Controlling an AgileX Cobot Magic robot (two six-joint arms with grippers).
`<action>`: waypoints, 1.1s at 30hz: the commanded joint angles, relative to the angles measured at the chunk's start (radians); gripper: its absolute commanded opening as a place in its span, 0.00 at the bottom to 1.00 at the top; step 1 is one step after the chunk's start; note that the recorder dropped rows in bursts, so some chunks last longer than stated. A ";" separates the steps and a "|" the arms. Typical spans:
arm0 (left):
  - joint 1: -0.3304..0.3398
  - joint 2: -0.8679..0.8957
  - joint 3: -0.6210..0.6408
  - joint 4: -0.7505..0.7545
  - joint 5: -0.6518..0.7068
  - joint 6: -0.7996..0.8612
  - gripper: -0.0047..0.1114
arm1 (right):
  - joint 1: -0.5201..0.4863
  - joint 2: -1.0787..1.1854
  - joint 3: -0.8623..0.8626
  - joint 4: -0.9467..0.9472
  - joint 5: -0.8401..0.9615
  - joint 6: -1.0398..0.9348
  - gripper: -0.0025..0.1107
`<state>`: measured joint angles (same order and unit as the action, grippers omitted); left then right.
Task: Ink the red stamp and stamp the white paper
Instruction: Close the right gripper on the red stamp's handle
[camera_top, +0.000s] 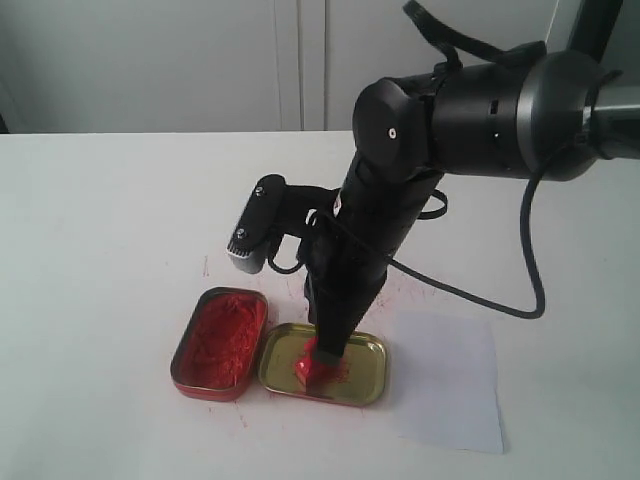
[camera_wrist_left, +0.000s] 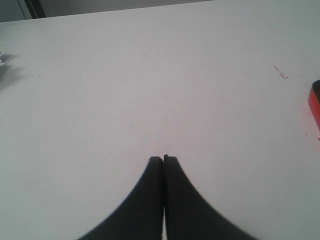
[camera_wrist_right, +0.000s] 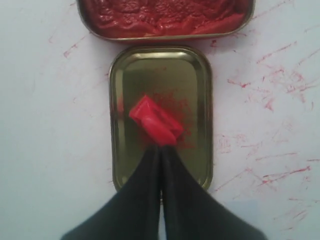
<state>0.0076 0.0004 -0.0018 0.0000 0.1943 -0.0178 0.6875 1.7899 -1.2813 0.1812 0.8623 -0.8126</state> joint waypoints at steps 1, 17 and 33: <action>-0.001 0.000 0.002 -0.006 -0.001 -0.004 0.04 | 0.003 0.001 -0.008 0.008 0.002 -0.158 0.02; -0.001 0.000 0.002 -0.006 -0.001 -0.004 0.04 | 0.003 0.091 -0.105 0.006 0.138 -0.398 0.02; -0.001 0.000 0.002 -0.006 -0.001 -0.004 0.04 | 0.003 0.127 -0.137 0.008 0.126 -0.609 0.20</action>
<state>0.0076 0.0004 -0.0018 0.0000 0.1943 -0.0178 0.6875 1.9197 -1.4123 0.1831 0.9852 -1.3496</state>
